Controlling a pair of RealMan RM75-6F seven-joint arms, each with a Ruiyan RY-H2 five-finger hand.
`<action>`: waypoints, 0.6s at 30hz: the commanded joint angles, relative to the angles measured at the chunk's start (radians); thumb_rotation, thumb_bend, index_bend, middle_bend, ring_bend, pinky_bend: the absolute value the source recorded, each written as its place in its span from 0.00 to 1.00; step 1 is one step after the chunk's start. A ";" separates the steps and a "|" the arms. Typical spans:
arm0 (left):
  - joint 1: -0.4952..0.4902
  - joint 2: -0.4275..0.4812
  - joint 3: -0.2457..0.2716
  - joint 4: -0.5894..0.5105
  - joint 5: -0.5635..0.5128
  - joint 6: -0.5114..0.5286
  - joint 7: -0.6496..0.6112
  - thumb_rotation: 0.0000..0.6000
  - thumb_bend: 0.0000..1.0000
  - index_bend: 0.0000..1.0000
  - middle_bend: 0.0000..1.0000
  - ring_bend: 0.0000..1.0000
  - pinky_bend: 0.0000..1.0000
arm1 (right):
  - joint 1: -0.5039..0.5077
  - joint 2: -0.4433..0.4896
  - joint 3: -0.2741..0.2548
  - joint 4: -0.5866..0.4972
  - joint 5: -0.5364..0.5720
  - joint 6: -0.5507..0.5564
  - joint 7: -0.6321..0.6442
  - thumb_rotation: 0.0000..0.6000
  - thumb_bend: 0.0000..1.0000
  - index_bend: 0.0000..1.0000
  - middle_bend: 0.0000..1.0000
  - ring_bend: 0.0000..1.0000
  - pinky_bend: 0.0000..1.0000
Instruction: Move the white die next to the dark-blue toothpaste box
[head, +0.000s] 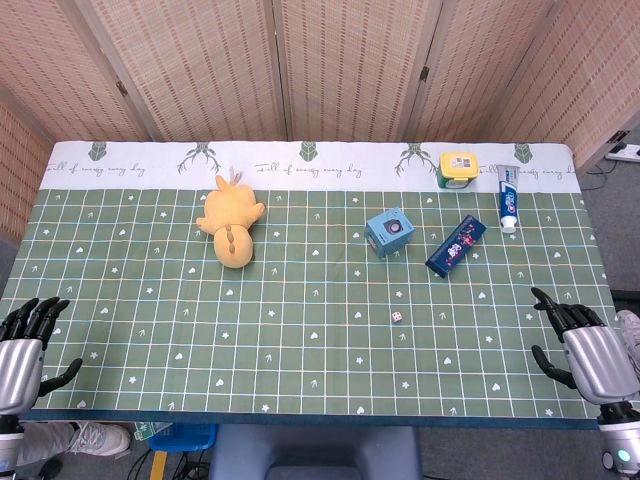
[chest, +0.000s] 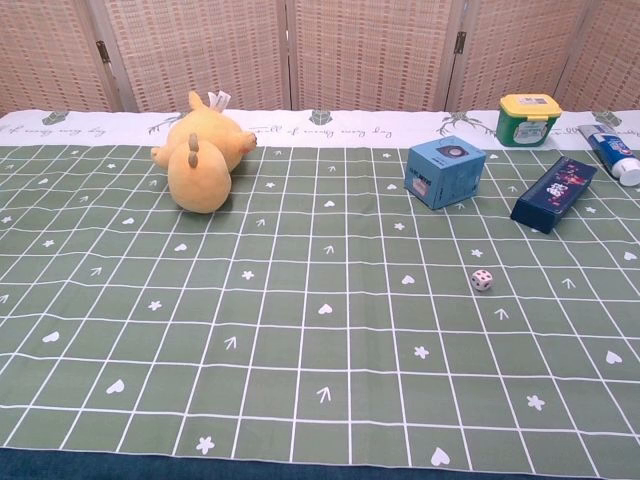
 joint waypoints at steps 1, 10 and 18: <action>0.000 0.000 0.000 -0.001 0.001 0.000 0.000 1.00 0.24 0.15 0.16 0.10 0.16 | -0.001 -0.002 0.000 0.001 -0.002 0.002 0.001 1.00 0.30 0.04 0.29 0.30 0.28; 0.002 0.001 0.003 -0.005 0.002 0.001 -0.007 1.00 0.24 0.15 0.16 0.10 0.16 | -0.004 -0.005 0.000 0.005 -0.011 0.013 0.006 1.00 0.30 0.04 0.29 0.30 0.28; 0.003 0.003 0.004 -0.005 0.007 0.004 -0.017 1.00 0.24 0.15 0.16 0.10 0.16 | 0.039 -0.042 0.012 0.013 -0.014 -0.042 -0.018 1.00 0.30 0.06 0.40 0.37 0.35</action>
